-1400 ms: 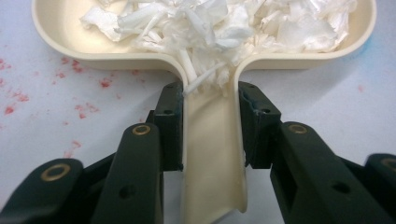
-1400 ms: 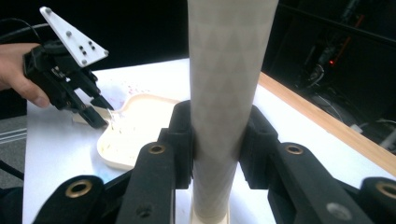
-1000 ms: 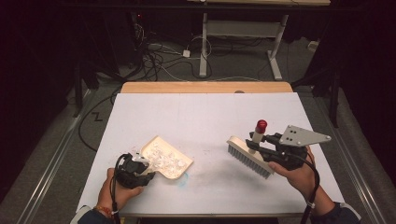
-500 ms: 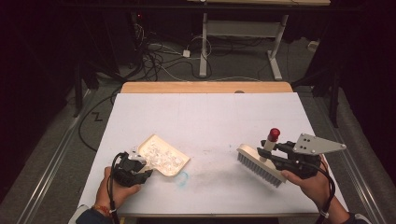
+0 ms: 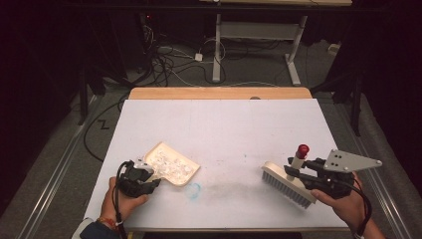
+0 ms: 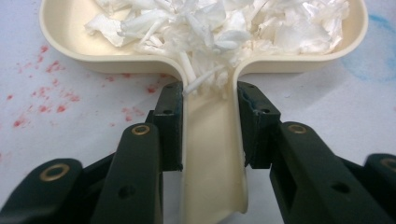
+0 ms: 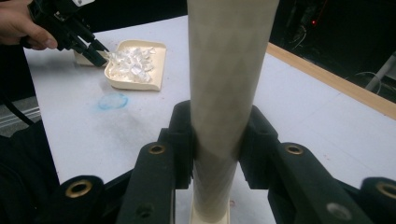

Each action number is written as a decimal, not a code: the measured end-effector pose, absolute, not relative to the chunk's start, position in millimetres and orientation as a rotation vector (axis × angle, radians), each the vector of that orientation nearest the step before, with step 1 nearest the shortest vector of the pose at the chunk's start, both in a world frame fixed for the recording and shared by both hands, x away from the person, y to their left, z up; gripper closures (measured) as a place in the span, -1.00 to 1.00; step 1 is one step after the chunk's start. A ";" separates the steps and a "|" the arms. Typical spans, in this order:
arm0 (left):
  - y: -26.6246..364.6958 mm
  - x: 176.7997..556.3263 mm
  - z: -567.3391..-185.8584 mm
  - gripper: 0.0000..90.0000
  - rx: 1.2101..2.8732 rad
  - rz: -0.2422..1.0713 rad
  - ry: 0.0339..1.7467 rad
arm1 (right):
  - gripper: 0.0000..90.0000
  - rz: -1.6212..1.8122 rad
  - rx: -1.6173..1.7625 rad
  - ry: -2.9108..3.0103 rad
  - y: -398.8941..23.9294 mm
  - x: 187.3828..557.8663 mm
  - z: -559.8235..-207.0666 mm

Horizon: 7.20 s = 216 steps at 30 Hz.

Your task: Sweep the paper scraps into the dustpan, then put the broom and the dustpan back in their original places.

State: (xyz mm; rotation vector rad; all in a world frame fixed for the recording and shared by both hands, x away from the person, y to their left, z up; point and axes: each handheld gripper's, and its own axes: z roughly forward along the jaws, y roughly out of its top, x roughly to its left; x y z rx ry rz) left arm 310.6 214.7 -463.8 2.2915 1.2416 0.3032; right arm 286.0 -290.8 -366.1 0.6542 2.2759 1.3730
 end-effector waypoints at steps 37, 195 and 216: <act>230.8 342.8 -471.7 0.35 2.060 0.414 1.522 | 0.56 1.382 0.758 2.396 -322.7 297.5 -371.0; 179.7 285.8 -470.4 -0.59 2.149 0.694 0.837 | -0.60 1.160 0.809 1.905 -273.7 328.7 -377.8; 178.6 285.4 -471.0 -0.59 2.157 0.693 0.831 | -0.59 1.142 0.773 1.935 -288.9 302.5 -388.2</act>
